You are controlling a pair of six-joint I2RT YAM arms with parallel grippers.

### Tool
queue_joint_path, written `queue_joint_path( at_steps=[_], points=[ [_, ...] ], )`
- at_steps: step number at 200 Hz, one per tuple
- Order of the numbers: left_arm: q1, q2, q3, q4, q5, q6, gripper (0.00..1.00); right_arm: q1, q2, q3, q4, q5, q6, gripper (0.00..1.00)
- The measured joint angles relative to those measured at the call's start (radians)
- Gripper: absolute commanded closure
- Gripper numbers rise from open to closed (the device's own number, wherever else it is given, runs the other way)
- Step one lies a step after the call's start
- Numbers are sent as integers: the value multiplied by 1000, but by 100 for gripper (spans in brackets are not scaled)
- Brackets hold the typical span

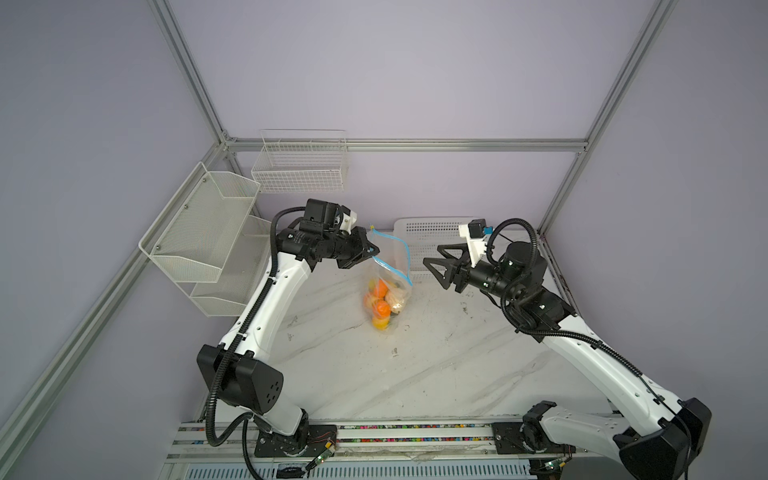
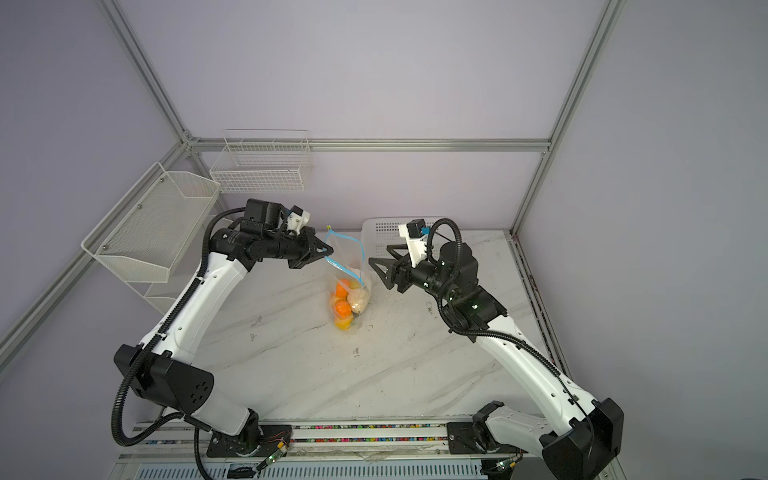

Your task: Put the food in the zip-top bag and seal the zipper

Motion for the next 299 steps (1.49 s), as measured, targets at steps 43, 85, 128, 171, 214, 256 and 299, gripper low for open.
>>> queue_joint_path(
  at_steps=[43,85,128,171,214,256,299],
  points=[
    [3,1,-2,11,1,0,100,74,-17,-229,149,59,19,34],
    [4,1,-18,32,2,-1,100,105,39,-257,279,102,26,38],
    [5,1,-18,37,2,-1,100,142,108,-257,370,114,30,38],
    [9,1,-18,37,2,-1,100,157,156,-217,372,154,17,46],
    [14,0,-18,37,2,-1,100,159,170,-129,329,168,-24,60],
    [20,0,-18,37,3,-1,100,159,193,-123,303,162,-23,57],
    [24,0,-18,37,5,-1,100,159,199,-135,297,162,-19,61]
  ],
)
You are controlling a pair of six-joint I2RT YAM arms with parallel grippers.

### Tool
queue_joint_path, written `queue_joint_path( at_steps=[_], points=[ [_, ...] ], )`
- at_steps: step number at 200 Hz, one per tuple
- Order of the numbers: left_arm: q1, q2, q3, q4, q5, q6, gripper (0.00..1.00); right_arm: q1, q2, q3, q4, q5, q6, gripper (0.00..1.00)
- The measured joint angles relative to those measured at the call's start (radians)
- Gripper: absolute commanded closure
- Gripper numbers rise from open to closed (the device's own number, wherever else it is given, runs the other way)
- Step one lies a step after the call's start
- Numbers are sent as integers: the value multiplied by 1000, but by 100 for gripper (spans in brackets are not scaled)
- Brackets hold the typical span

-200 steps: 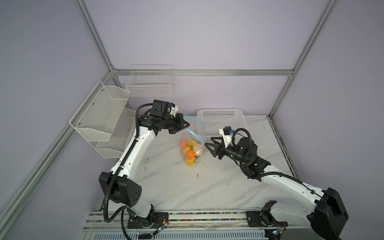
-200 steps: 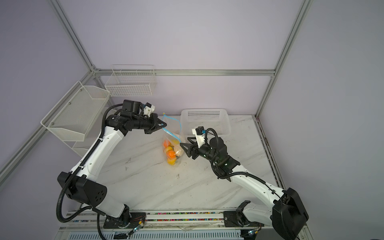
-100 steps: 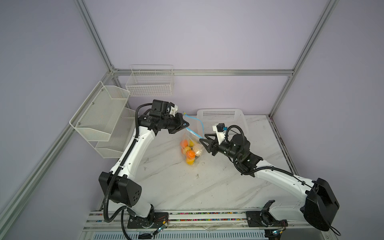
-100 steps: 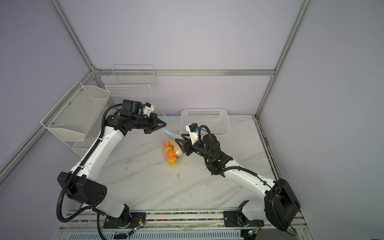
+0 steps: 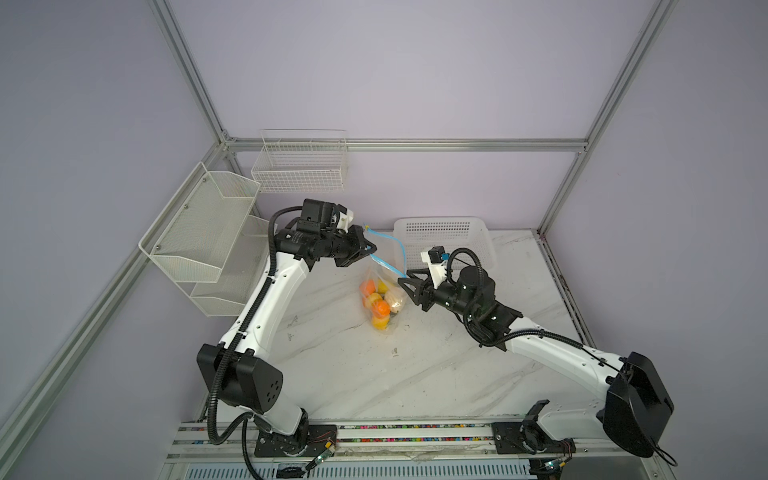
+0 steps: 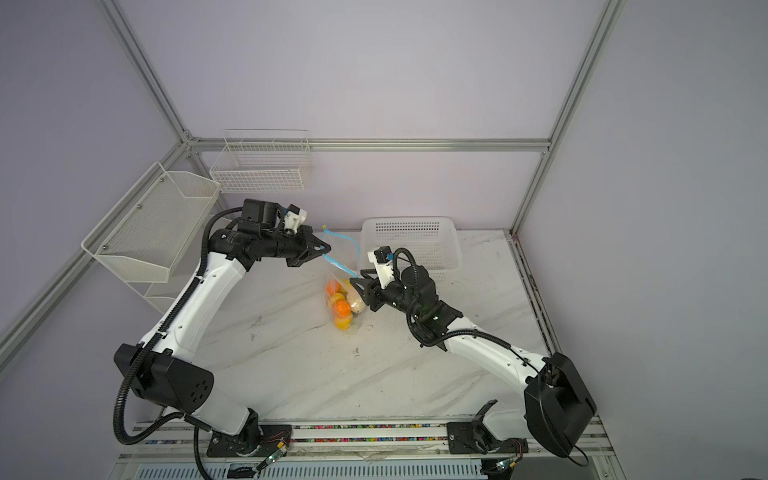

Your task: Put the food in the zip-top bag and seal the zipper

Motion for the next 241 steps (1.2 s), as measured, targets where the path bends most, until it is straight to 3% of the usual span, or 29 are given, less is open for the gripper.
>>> queue_joint_path(
  at_steps=[37,105,144,178,215,241],
  points=[
    [2,0,0,0,3,0,100,0,2,3,1,-8,2,80],
    [20,-19,-13,-7,2,1,100,0,19,59,-34,-32,-23,100],
    [35,-62,-13,-24,-9,29,58,0,20,129,-95,-58,-71,100],
    [63,-117,-12,-43,-24,85,33,-16,37,215,-162,-101,-144,100],
    [81,-214,-12,-38,-75,173,23,-82,86,311,-228,-206,-242,100],
    [94,-316,-55,34,-112,229,22,-138,105,353,-282,-316,-314,100]
  ],
)
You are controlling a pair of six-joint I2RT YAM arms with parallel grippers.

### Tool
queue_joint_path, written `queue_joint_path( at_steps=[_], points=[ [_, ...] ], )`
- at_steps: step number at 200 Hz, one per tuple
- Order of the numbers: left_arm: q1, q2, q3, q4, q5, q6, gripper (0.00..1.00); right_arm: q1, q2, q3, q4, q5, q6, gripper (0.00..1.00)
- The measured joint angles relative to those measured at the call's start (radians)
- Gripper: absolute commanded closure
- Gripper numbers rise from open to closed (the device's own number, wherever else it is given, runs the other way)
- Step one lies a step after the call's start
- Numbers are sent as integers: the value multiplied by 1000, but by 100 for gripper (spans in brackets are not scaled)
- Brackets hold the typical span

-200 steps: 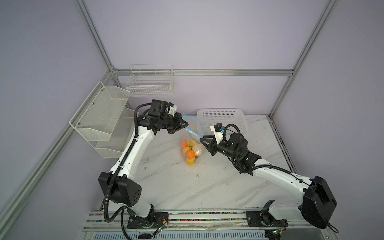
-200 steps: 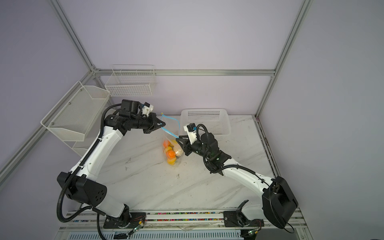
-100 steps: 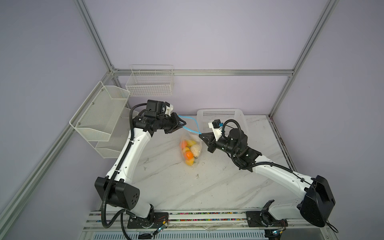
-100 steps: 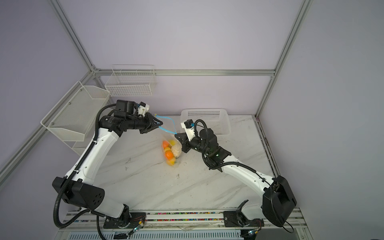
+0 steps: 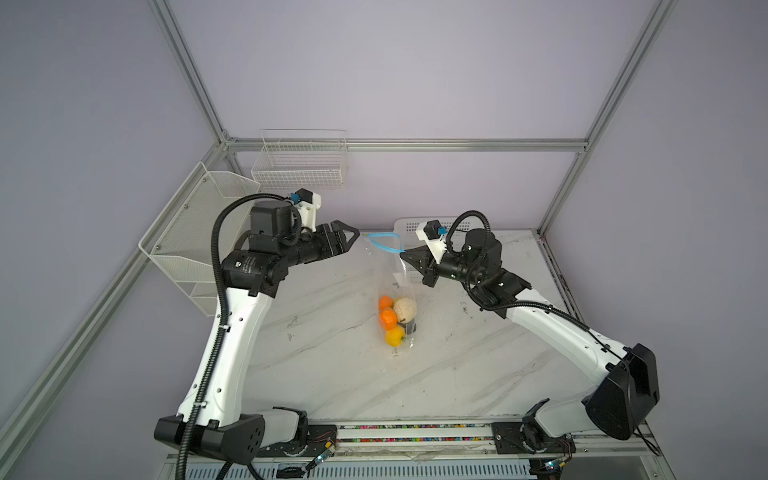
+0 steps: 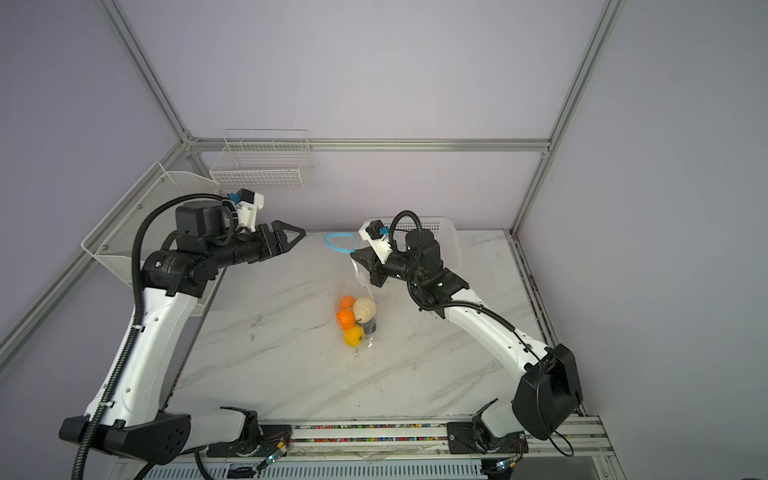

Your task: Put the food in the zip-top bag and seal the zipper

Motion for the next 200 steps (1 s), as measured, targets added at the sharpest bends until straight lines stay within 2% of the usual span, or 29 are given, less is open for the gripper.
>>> queue_joint_path(
  at_steps=[35,73,91,105,130,171,200],
  points=[
    [18,-146,-183,176,-3,60,24,-54,7,71,-115,-120,-141,100],
    [19,-294,-546,469,45,162,25,-107,7,89,-223,-195,-325,100],
    [19,-329,-714,617,67,226,17,-132,7,84,-265,-213,-400,100],
    [20,-333,-844,751,97,294,20,-151,6,74,-277,-224,-448,100],
    [24,-237,-948,912,148,396,19,-182,6,58,-288,-245,-511,100],
    [109,0,-948,1180,292,432,21,-218,6,39,-291,-298,-584,100],
    [161,134,-923,1305,413,449,22,-223,6,31,-294,-323,-606,100]
  ],
)
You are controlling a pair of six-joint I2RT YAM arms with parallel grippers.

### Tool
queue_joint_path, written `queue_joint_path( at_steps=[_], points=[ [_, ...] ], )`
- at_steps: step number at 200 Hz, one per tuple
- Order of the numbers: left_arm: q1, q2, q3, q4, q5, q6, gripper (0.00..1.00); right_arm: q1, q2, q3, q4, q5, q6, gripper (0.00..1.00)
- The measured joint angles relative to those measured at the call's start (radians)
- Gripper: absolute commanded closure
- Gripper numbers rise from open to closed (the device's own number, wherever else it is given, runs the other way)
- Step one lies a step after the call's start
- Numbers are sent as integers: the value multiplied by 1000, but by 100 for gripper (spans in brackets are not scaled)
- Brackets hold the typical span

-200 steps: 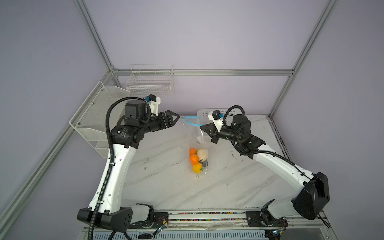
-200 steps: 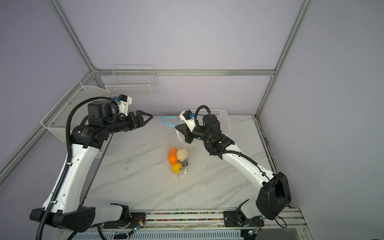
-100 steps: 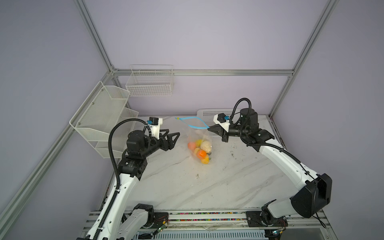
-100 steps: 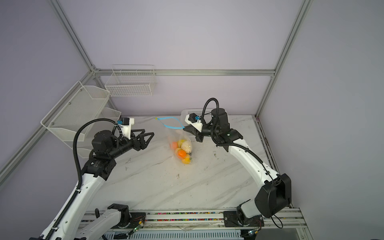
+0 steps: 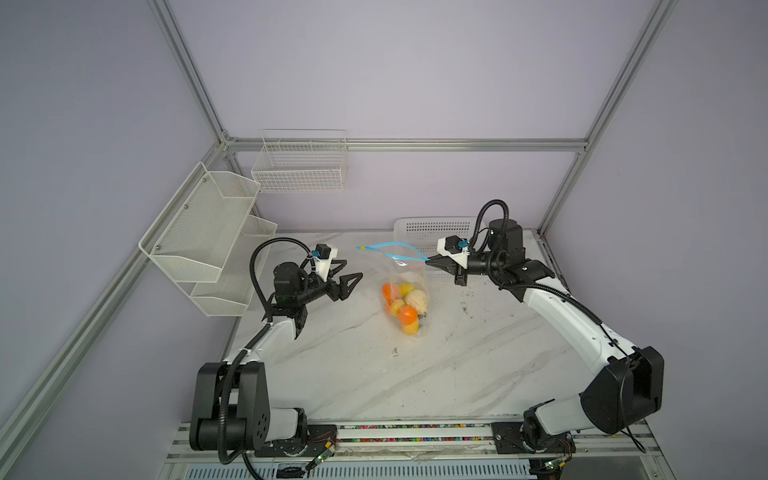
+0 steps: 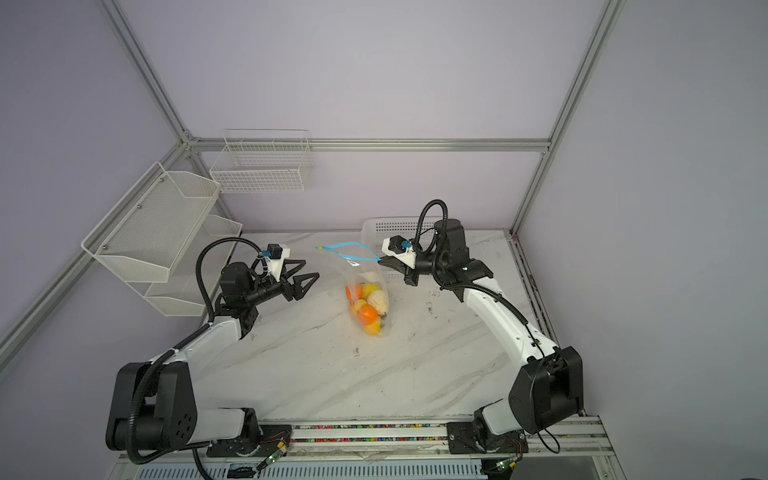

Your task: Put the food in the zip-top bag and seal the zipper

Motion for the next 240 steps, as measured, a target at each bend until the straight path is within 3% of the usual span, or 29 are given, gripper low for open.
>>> queue_joint_path(
  at_steps=[32,95,157,205,240],
  points=[
    [34,155,56,182,134,-41,24,0,3,0,0,-22,0,100],
    [64,340,154,512,301,-204,38,0,49,17,0,-69,7,100],
    [43,369,174,574,369,-248,41,0,62,35,0,-69,18,100],
    [26,369,174,587,378,-256,50,0,79,47,1,-69,24,100],
    [11,369,174,593,380,-270,50,0,80,47,1,-69,25,100]
  ],
)
